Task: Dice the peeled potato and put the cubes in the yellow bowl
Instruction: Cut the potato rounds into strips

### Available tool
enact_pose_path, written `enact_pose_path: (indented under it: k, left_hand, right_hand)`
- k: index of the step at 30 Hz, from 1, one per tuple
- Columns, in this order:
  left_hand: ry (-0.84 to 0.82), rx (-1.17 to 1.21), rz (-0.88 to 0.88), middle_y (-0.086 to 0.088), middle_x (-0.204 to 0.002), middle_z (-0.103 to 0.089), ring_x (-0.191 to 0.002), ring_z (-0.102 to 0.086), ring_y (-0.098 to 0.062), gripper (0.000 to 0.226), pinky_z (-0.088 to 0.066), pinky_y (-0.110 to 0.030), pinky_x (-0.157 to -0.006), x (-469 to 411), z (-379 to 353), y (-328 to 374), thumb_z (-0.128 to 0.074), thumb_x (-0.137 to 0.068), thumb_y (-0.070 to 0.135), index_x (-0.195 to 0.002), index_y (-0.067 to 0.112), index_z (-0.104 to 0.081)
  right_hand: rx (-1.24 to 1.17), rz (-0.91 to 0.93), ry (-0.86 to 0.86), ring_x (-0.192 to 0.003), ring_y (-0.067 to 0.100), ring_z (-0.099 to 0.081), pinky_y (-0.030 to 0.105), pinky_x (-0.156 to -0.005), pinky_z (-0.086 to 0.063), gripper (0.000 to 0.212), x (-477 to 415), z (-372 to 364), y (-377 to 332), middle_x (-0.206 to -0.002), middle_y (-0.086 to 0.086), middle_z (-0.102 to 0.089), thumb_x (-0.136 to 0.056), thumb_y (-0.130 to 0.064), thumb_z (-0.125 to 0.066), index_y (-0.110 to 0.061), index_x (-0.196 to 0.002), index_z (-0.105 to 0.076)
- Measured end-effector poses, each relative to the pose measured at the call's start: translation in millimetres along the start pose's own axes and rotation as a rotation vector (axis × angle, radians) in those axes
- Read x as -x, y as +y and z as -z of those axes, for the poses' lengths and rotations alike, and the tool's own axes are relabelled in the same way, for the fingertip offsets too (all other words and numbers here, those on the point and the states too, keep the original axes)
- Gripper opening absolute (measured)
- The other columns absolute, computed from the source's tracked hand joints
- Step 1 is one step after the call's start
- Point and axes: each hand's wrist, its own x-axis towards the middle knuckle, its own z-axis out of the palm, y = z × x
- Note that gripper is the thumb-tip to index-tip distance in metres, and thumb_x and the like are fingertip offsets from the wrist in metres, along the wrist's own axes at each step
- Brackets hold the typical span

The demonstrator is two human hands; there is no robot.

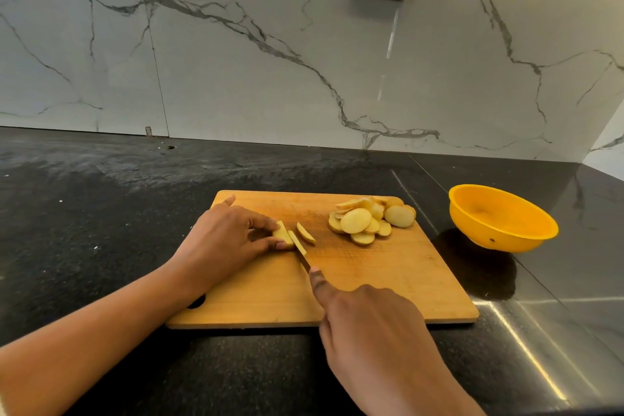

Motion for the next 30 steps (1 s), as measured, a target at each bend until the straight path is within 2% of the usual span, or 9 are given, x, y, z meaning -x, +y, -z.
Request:
enact_pose_path:
  k: [4,8,11,14,18,23,26,28,30]
  left_hand:
    - [0.011,0.063,0.005,0.006,-0.107,-0.07,-0.107,-0.058,-0.005,0.051,-0.002,-0.023,-0.112,0.5,1.5,-1.4,-0.064,-0.068,0.054,-0.11,0.026,-0.068]
    - [0.013,0.141,-0.013,0.013,-0.095,-0.071,-0.083,-0.062,0.004,0.046,-0.016,-0.025,-0.113,-1.0,-0.8,-9.6,-0.064,-0.062,0.057,-0.098,0.029,-0.072]
    - [0.006,0.166,-0.005,0.017,-0.091,-0.071,-0.077,-0.063,0.005,0.037,-0.033,-0.016,-0.097,-2.6,-1.2,-15.9,-0.07,-0.063,0.054,-0.093,0.032,-0.074]
    - [0.019,0.162,0.001,0.017,-0.09,-0.071,-0.08,-0.062,0.004,0.036,-0.036,-0.016,-0.092,-3.7,-2.1,-17.5,-0.072,-0.063,0.053,-0.092,0.032,-0.075]
    - [0.001,0.179,-0.002,0.019,-0.09,-0.071,-0.087,-0.063,0.005,0.05,-0.037,-0.017,-0.093,-4.0,-3.4,-18.2,-0.061,-0.057,0.063,-0.093,0.031,-0.075]
    - [0.023,0.165,-0.018,0.02,-0.088,-0.07,-0.084,-0.063,0.004,0.045,-0.039,-0.021,-0.094,-4.5,-4.7,-18.2,-0.061,-0.06,0.061,-0.091,0.031,-0.075]
    - [0.028,0.166,-0.036,0.019,-0.089,-0.07,-0.078,-0.065,0.001,0.044,-0.031,-0.025,-0.108,-5.0,-5.5,-18.0,-0.062,-0.062,0.058,-0.092,0.028,-0.075]
    - [0.034,0.157,-0.051,0.017,-0.09,-0.071,-0.075,-0.065,0.001,0.037,-0.023,-0.028,-0.113,-4.6,-6.4,-17.3,-0.066,-0.067,0.052,-0.092,0.026,-0.075]
    - [0.049,0.138,-0.057,0.014,-0.09,-0.072,-0.075,-0.065,0.002,0.026,-0.022,-0.031,-0.115,-4.1,-6.7,-16.5,-0.073,-0.072,0.04,-0.092,0.024,-0.075]
  right_hand:
    - [-0.052,-0.024,0.025,-0.075,0.016,-0.045,0.027,-0.057,-0.035,0.056,0.2,0.4,0.5,-0.08,-0.002,-0.042,-0.103,-0.032,-0.032,-0.034,-0.151,-0.003]
    - [-0.101,-0.028,0.132,-0.084,0.015,-0.049,0.03,-0.064,-0.037,0.052,-11.7,-5.4,3.8,-0.094,-0.005,-0.052,-0.102,-0.037,-0.029,-0.036,-0.151,-0.01]
    - [-0.125,-0.029,0.182,-0.086,0.015,-0.05,0.029,-0.064,-0.037,0.05,-23.4,-6.8,4.3,-0.102,-0.005,-0.058,-0.102,-0.037,-0.029,-0.035,-0.151,-0.015]
    - [-0.136,-0.036,0.21,-0.078,0.014,-0.044,0.024,-0.053,-0.029,0.05,-31.3,-3.2,0.1,-0.092,-0.005,-0.049,-0.102,-0.035,-0.03,-0.035,-0.15,-0.016]
    - [-0.131,-0.038,0.23,-0.078,0.016,-0.042,0.026,-0.052,-0.029,0.051,-36.0,-2.5,-6.3,-0.102,-0.002,-0.057,-0.102,-0.033,-0.032,-0.035,-0.151,-0.016]
    - [-0.07,-0.038,0.179,-0.078,0.018,-0.04,0.024,-0.049,-0.024,0.052,-38.4,-3.6,-11.7,-0.109,0.002,-0.058,-0.103,-0.028,-0.033,-0.03,-0.152,-0.014]
    - [0.001,-0.031,0.137,-0.08,0.02,-0.046,0.025,-0.047,-0.023,0.055,-43.3,-4.4,-16.2,-0.11,0.004,-0.058,-0.102,-0.021,-0.036,-0.024,-0.152,-0.013]
    - [0.045,-0.021,0.092,-0.081,0.02,-0.049,0.025,-0.047,-0.023,0.051,-50.0,-1.4,-20.2,-0.108,0.005,-0.059,-0.101,-0.019,-0.037,-0.019,-0.15,-0.023]
    - [0.071,0.007,0.017,-0.091,0.024,-0.056,0.026,-0.047,-0.026,0.043,-57.6,3.0,-23.4,-0.11,0.007,-0.059,-0.1,-0.015,-0.039,-0.013,-0.143,-0.035]
